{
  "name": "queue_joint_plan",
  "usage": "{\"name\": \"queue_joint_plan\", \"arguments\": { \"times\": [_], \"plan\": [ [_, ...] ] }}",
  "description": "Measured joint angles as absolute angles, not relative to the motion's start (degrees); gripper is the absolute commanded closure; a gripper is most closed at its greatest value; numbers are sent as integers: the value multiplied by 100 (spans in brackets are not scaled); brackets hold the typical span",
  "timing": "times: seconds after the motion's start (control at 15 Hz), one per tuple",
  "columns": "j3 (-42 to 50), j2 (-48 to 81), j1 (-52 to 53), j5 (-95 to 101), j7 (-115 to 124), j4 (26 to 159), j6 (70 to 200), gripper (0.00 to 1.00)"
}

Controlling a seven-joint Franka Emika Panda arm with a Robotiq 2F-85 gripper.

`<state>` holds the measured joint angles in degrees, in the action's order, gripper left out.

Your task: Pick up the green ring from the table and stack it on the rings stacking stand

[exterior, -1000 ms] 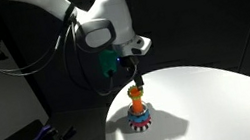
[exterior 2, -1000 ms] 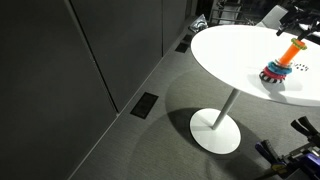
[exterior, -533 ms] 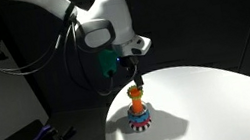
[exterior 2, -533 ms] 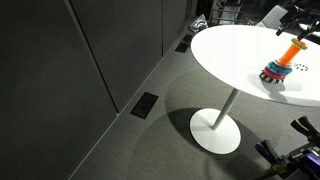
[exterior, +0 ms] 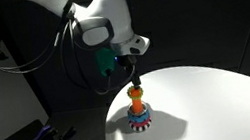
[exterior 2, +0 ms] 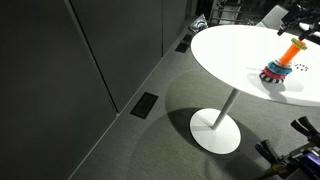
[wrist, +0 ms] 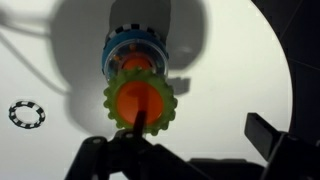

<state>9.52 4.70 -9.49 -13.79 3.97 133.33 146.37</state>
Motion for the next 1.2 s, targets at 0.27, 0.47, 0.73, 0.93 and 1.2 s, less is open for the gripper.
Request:
{"name": "queue_joint_plan", "arguments": {
  "times": [0.27,0.47,0.73,0.93,1.2],
  "plan": [
    [952,382,-949,-1524,265,13334,14347,0],
    [952,374,-949,-1655,128,13334,14239,0],
    [952,418,-949,-1884,-158,13334,14197,0],
    [952,419,-950,-2027,-358,13332,14151,0],
    [952,415,-958,-2094,-492,13330,14139,0]
  ]
}}
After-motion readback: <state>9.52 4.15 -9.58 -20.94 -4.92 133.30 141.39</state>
